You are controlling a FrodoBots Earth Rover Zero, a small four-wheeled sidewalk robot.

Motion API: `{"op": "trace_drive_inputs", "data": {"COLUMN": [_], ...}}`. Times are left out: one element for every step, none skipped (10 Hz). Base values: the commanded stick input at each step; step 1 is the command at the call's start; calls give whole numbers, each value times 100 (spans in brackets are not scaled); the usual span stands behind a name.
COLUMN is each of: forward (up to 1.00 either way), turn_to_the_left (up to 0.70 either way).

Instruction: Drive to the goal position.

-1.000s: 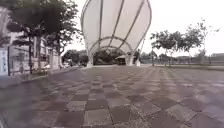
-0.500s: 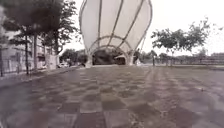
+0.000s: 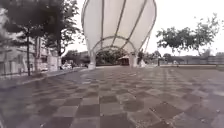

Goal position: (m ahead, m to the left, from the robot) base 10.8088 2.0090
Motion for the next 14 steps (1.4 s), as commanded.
{"op": "trace_drive_inputs", "data": {"forward": [100,100,100,100,100,100,100,100,100,100,100,100,100,100], "turn_to_the_left": [0,0,0,0,0,0,0,0,0,0,0,0,17,38]}}
